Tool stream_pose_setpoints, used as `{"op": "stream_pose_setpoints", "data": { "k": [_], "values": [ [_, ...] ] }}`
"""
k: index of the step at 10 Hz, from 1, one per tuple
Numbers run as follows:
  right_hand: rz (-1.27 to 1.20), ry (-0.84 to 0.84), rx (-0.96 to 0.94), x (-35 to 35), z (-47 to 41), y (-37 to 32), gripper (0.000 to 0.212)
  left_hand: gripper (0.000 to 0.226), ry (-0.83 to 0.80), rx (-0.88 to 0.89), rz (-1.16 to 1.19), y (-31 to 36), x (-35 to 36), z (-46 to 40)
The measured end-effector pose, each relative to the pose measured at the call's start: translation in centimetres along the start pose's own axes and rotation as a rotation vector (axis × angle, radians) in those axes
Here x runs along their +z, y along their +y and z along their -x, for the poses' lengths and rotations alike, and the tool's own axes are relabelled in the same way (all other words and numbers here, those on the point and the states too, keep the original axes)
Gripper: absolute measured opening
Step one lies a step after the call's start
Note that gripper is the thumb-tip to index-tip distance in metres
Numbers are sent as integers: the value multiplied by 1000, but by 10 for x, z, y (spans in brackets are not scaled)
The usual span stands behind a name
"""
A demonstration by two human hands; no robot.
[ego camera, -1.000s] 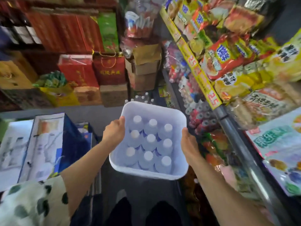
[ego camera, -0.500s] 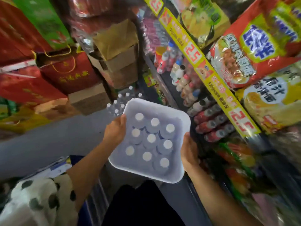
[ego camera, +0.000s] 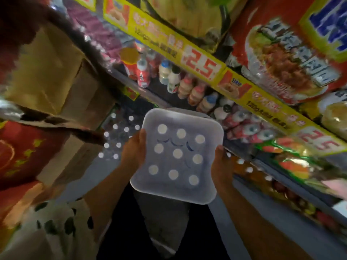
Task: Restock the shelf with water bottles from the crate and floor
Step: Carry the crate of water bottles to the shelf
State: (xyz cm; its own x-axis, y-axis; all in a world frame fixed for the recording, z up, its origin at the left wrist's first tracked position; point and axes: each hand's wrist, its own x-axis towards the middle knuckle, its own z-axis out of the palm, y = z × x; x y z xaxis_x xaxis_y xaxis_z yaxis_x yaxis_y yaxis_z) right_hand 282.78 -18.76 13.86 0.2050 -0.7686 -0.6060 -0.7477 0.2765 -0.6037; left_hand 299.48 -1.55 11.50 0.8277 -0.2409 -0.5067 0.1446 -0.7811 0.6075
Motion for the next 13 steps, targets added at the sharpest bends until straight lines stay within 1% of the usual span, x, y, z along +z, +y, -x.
{"op": "stream_pose_setpoints", "data": {
  "k": [1,2,3,4,5,6,7,8,9,10,11,12,13],
  "values": [
    [-20,121,-10,39,3,11,15,52,-91,85,-67,-2,-14,-34],
    [-122,191,51,72,2,31,28,50,-144,162,-96,-9,-24,-59],
    [-172,217,130,96,9,41,44,51,-174,200,-127,-18,-28,-77],
    [-211,238,177,117,8,55,49,53,-222,203,-171,-30,-26,-90],
    [-247,220,184,132,2,68,48,49,-233,215,-190,-48,-14,-101],
    [-215,224,147,143,-6,83,47,57,-235,177,-223,-66,2,-111],
    [-185,269,117,152,-15,97,46,90,-264,110,-207,-80,18,-119],
    [-160,301,85,165,-28,115,46,86,-275,14,-62,-97,30,-130],
    [-146,328,82,176,-39,127,48,31,-235,288,-431,-127,51,-164],
    [-186,349,120,185,-50,138,48,43,-236,280,-251,-126,62,-167],
    [-215,369,129,195,-59,149,49,50,-311,308,-238,-130,74,-174],
    [-251,384,164,199,-66,158,49,44,-296,350,-232,-135,84,-180],
    [-287,386,184,200,-65,162,49,30,-268,395,-183,-133,89,-175]
  ]
}}
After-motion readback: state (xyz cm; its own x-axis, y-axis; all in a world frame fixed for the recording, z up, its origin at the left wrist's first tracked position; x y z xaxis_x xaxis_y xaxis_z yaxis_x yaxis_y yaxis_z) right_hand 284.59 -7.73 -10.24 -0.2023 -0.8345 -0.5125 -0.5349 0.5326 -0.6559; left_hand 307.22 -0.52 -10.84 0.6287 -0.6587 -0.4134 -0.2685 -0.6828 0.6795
